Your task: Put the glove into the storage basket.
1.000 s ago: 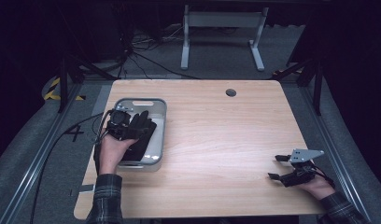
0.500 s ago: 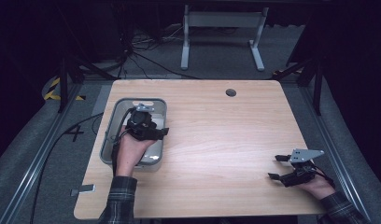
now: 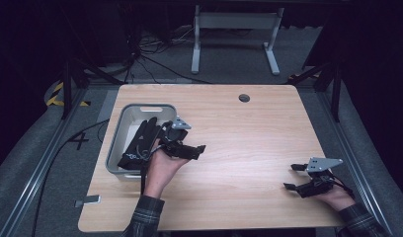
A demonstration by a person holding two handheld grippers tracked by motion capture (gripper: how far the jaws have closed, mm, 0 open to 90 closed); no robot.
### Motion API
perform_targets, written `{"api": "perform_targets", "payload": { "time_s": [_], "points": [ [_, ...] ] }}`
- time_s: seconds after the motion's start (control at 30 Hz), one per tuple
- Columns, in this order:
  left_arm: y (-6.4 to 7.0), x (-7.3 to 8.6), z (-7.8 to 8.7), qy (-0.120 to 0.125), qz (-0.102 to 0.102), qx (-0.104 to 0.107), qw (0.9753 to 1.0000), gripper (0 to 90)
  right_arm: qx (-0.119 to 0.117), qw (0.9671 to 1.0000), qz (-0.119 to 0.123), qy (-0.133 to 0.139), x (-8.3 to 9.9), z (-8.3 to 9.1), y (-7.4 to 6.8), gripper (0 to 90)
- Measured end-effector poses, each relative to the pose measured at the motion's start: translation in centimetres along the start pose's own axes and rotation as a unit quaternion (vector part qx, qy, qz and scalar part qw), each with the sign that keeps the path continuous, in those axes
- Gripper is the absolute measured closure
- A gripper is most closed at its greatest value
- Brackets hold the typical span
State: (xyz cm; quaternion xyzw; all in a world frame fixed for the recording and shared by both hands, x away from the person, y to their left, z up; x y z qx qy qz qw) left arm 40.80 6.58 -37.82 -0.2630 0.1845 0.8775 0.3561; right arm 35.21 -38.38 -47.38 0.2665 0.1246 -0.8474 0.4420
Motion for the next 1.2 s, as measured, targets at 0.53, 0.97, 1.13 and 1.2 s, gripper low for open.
{"api": "perform_targets", "payload": {
  "time_s": [0.53,0.97,1.13,1.2],
  "points": [
    [5.2,0.8,-4.3,-0.019,-0.046,0.034,0.9982,15.2,0.003,1.0,0.0,-0.002,0.0,0.0,0.0,16.4],
    [7.7,2.2,-7.9,-0.056,-0.075,0.058,0.9939,15.2,0.003,1.0,-0.001,-0.003,0.1,0.0,0.0,16.3],
    [8.2,2.8,-8.8,-0.068,-0.084,0.061,0.9923,15.1,0.003,1.0,-0.002,-0.002,0.1,0.0,0.0,16.2],
    [8.3,2.9,-9.1,-0.073,-0.085,0.06,0.9919,15.0,0.003,1.0,-0.002,-0.002,0.1,0.0,0.0,16.2]
  ]
}}
Point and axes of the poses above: each handheld gripper's, and its own axes: z roughly backward along the jaws, x roughly out of its underside, y roughly to its right, the point moved 1 cm from there along -z, roughly forward along the jaws, and after that the axes turned 13 degrees about -y, right-handed, at the moved point
